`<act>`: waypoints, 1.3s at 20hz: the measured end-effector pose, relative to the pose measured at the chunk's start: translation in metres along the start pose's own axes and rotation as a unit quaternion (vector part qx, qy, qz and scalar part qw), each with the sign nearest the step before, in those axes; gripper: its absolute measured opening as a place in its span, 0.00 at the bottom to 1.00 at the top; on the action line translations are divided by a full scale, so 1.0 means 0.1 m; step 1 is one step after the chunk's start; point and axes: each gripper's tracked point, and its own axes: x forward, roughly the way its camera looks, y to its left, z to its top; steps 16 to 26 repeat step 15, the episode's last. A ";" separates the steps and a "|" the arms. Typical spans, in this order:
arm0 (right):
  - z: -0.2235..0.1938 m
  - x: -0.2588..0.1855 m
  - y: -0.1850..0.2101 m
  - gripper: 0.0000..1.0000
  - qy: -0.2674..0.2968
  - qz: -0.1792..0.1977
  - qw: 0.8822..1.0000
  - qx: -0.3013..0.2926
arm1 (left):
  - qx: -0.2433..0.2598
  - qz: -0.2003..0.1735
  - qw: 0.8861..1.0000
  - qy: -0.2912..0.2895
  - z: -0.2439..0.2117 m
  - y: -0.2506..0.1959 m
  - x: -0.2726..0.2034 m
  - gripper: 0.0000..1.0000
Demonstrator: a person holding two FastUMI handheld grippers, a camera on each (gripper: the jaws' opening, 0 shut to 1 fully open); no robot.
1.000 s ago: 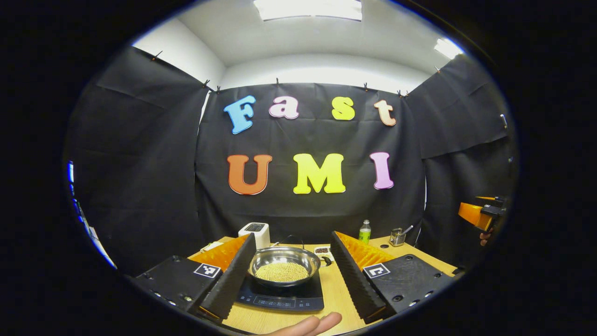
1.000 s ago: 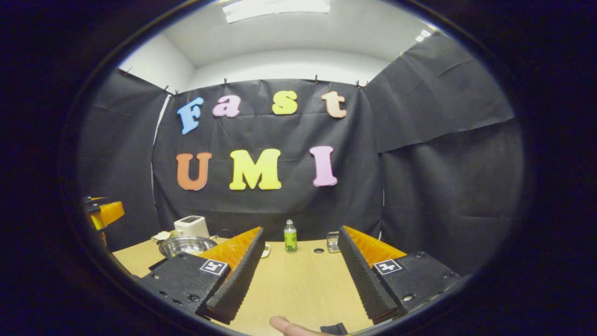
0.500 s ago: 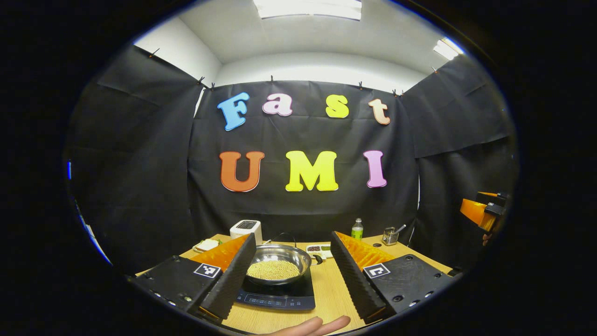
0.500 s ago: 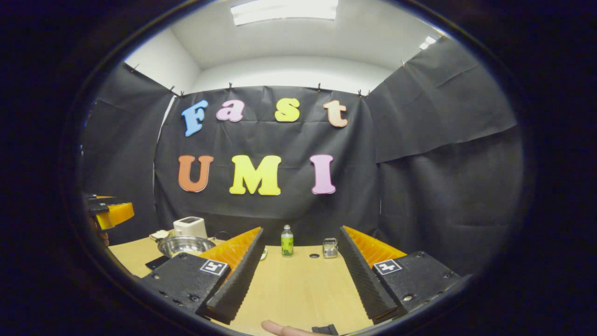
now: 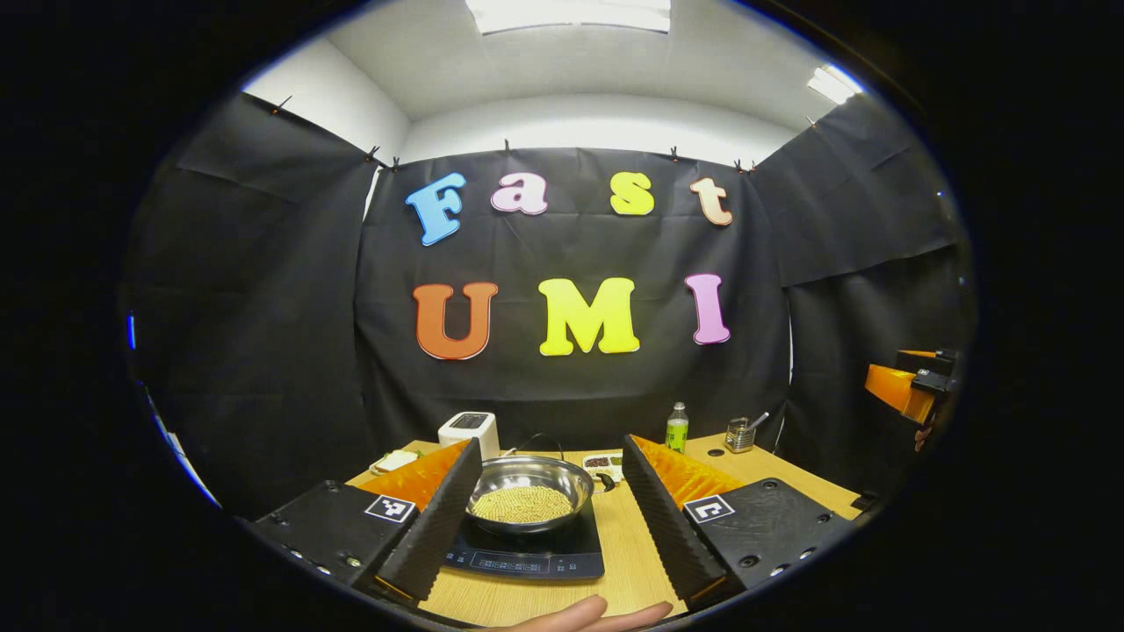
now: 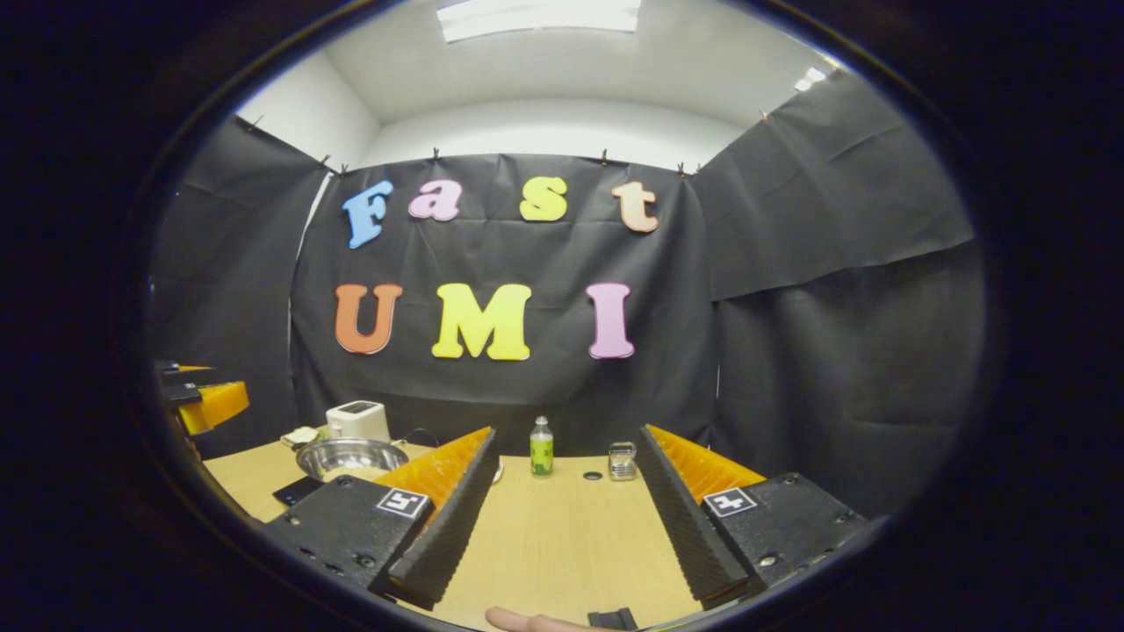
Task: First push the handle of the pot to place it horizontally, then grasp the pot with both hands and set it on the induction cooktop.
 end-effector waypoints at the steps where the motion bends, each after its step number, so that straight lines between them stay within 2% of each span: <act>1: 0.01 -0.02 0.01 0.96 0.000 0.002 1.000 0.000 | 0.001 -0.002 1.000 0.000 -0.01 -0.02 0.00 0.95; 2: 0.01 -0.02 0.03 0.99 0.000 0.003 1.000 0.000 | 0.003 -0.006 1.000 0.002 -0.02 -0.04 0.00 0.95; 4: 0.01 -0.04 0.03 0.96 0.000 0.003 1.000 -0.002 | 0.007 -0.006 1.000 0.002 -0.03 -0.06 -0.01 0.95; 6: 0.04 -0.06 0.04 0.99 -0.004 0.004 1.000 -0.001 | 0.010 -0.005 1.000 0.000 -0.01 -0.05 -0.01 0.95; 7: 0.05 -0.07 0.05 0.96 -0.005 0.004 1.000 0.000 | 0.010 -0.006 1.000 -0.001 -0.01 -0.06 -0.02 0.95; 9: 0.03 -0.09 0.06 0.98 -0.004 0.007 1.000 0.003 | 0.010 -0.009 1.000 -0.002 -0.01 -0.08 -0.04 0.95; 10: 0.02 -0.07 0.06 0.96 -0.003 0.007 1.000 0.005 | 0.010 -0.010 1.000 -0.002 -0.01 -0.08 -0.04 0.95; 11: 0.01 -0.07 0.06 0.98 -0.002 0.007 1.000 0.007 | 0.010 -0.010 1.000 -0.001 -0.02 -0.08 -0.05 0.95; 13: 0.00 -0.06 0.04 0.96 -0.001 0.004 1.000 0.011 | 0.010 -0.011 1.000 0.000 -0.03 -0.09 -0.04 0.95; 14: -0.01 -0.06 0.04 0.98 0.000 0.004 1.000 0.012 | 0.009 -0.010 1.000 0.000 -0.03 -0.09 -0.04 0.95; 26: -0.02 -0.06 0.03 0.98 0.000 0.002 1.000 0.014 | 0.008 -0.010 1.000 0.001 -0.03 -0.09 -0.05 0.95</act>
